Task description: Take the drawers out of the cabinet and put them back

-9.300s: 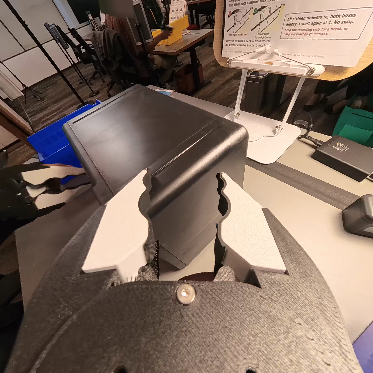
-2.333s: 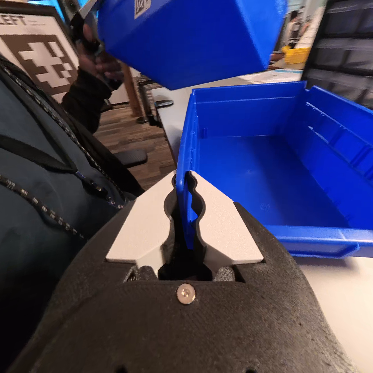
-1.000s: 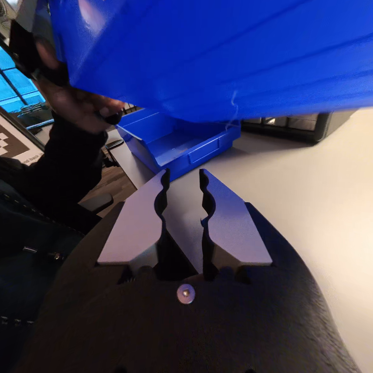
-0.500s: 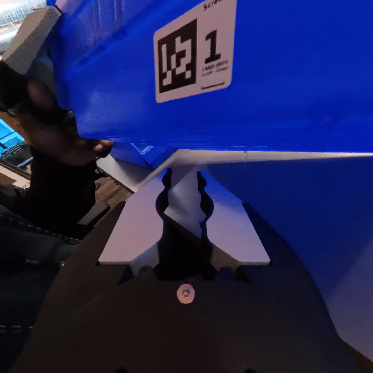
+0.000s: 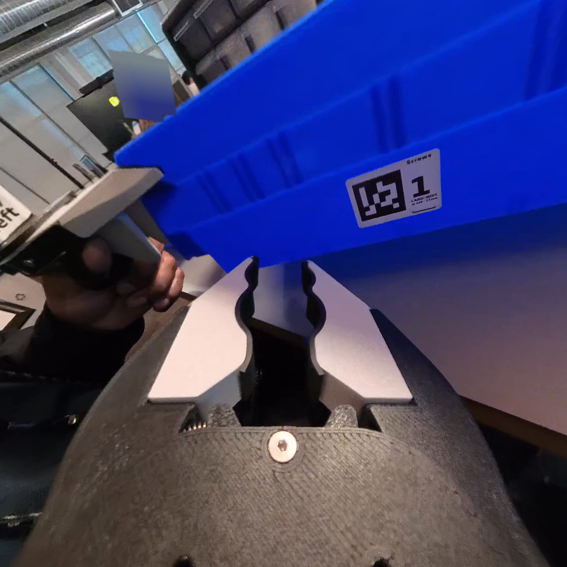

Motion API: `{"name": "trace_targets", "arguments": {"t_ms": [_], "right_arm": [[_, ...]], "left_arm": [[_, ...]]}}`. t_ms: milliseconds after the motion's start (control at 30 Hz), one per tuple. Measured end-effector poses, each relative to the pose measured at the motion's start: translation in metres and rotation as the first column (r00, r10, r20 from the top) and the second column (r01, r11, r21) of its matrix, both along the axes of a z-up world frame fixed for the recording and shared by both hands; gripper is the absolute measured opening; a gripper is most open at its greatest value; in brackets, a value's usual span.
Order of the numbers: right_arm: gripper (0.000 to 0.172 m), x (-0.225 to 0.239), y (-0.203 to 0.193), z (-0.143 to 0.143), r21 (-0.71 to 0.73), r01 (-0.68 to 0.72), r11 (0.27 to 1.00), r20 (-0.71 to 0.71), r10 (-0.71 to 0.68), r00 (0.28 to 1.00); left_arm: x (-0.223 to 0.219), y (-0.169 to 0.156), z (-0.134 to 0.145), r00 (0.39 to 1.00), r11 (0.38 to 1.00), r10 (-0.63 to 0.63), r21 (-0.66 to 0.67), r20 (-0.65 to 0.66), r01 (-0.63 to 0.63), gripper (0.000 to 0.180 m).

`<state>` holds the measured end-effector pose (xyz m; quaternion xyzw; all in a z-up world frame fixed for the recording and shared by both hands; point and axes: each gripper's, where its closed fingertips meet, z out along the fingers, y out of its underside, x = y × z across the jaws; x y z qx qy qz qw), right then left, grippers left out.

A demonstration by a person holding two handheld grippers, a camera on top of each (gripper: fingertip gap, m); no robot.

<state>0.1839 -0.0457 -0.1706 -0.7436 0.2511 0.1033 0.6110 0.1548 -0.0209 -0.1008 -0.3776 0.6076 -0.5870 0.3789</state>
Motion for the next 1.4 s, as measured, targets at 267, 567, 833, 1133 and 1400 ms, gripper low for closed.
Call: {"name": "trace_targets", "arguments": {"t_ms": [267, 567, 833, 1133, 1400], "right_arm": [[0.047, 0.009, -0.003, 0.004, -0.019, 0.125, 0.992, 0.103, -0.123, 0.987], [0.097, -0.022, 0.017, 0.010, 0.005, 0.278, 0.960, 0.307, -0.266, 0.914], [0.115, -0.019, 0.036, 0.036, 0.037, 0.454, 0.890, 0.357, -0.436, 0.826], [0.104, 0.021, 0.016, 0.035, -0.017, 0.558, 0.829, 0.328, -0.523, 0.787], [0.093, 0.063, -0.057, 0.060, -0.014, 0.690, 0.724, 0.441, -0.614, 0.654]], "left_arm": [[-0.034, 0.004, -0.003, 0.996, 0.995, -0.086, -0.054, -0.004, 0.085, 0.042], [-0.126, 0.151, 0.036, 0.932, 0.937, 0.338, -0.133, 0.129, -0.322, 0.050], [-0.139, 0.230, 0.010, 0.810, 0.797, 0.583, 0.149, 0.061, -0.585, 0.052], [-0.160, 0.269, -0.005, 0.768, 0.690, 0.638, 0.402, 0.057, -0.602, 0.011], [-0.228, 0.358, 0.015, 0.558, 0.520, 0.830, 0.358, 0.004, -0.776, 0.050]]}}
